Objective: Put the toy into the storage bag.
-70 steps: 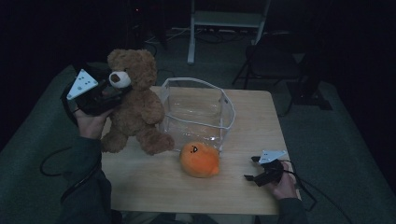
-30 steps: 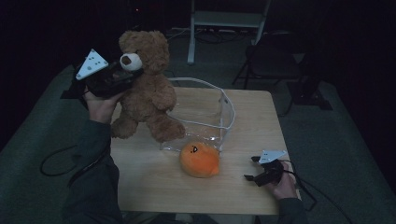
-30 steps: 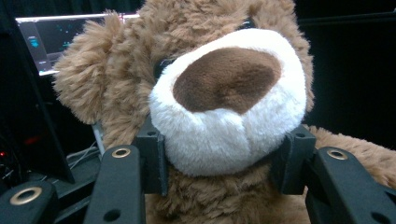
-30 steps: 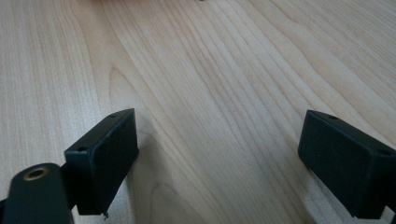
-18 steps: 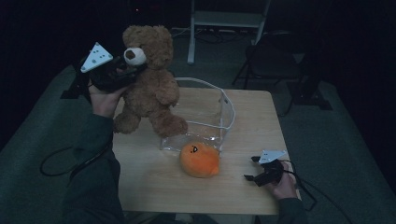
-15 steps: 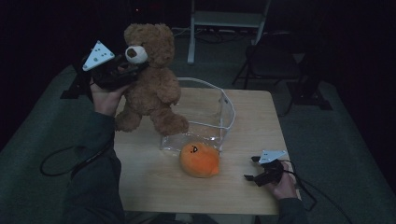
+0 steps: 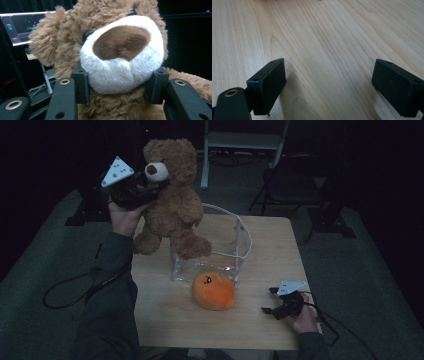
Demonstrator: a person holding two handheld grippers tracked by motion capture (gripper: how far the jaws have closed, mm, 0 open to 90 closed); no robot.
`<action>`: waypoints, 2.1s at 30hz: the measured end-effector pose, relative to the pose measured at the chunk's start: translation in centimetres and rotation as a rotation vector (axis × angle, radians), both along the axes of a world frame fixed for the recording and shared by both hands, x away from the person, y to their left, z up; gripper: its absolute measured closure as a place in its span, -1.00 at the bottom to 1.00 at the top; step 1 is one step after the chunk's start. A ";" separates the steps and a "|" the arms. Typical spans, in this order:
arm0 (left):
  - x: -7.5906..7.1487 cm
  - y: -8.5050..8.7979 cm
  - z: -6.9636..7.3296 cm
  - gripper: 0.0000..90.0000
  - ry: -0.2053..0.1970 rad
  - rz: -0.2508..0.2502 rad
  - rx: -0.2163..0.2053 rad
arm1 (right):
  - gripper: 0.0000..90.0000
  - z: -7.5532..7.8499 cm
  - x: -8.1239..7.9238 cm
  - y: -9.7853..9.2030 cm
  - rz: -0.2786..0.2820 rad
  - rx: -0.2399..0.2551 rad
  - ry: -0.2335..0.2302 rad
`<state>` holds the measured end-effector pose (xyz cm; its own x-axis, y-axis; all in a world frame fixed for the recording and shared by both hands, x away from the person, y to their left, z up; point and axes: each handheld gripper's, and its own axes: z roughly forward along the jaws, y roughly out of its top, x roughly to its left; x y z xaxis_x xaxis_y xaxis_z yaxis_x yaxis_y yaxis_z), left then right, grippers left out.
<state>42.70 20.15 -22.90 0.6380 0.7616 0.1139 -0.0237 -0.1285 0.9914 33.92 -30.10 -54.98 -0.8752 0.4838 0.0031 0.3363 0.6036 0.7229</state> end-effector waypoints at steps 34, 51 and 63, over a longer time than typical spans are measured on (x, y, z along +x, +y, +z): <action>3.6 -5.4 1.5 0.08 -0.012 0.019 0.049 | -0.75 0.0 0.0 0.0 0.000 0.000 0.000; 4.5 -9.0 0.7 0.08 -0.032 -0.026 0.053 | -0.75 0.0 0.0 0.0 -0.001 -0.002 0.001; 5.0 -10.8 0.0 0.07 -0.042 -0.048 0.048 | -0.75 0.0 0.0 0.0 0.000 -0.001 0.000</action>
